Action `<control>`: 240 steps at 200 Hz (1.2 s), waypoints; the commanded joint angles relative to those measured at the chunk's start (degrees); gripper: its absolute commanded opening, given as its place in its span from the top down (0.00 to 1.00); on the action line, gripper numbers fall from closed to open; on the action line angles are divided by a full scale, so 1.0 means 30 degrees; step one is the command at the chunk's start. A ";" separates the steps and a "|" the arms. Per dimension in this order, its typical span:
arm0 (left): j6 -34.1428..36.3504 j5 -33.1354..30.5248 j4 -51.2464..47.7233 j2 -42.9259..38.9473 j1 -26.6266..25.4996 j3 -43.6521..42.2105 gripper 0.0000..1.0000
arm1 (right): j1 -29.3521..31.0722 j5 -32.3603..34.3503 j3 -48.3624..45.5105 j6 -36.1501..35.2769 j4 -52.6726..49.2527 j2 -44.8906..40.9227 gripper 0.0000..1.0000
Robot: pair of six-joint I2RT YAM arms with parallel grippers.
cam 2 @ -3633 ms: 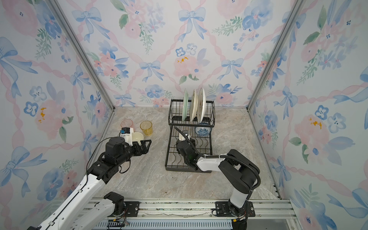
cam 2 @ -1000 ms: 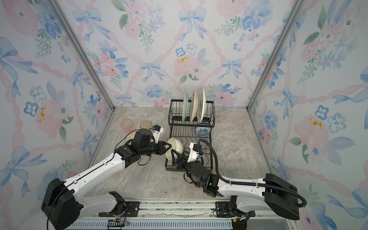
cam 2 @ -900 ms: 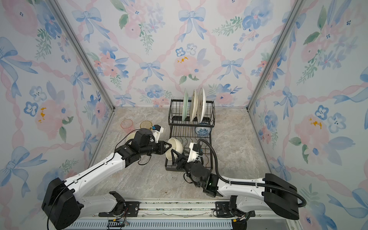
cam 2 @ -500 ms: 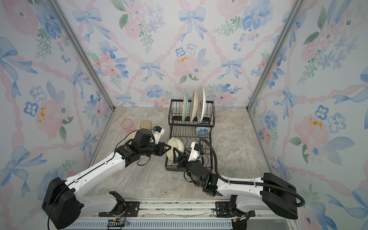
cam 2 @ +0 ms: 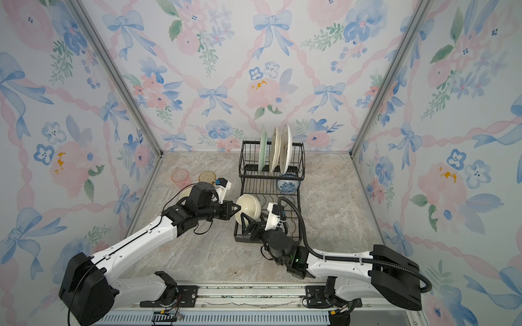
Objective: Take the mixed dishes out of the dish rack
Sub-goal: 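Open the right gripper while the left gripper pulls the cream bowl away, then stack the cream bowl onto the other cream bowl with the left gripper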
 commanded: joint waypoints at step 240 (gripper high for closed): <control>0.1417 -0.1578 -0.2510 0.2243 1.2100 0.1998 1.00 | 0.1477 0.2791 -0.0027 -0.5365 -0.5047 -0.6227 0.03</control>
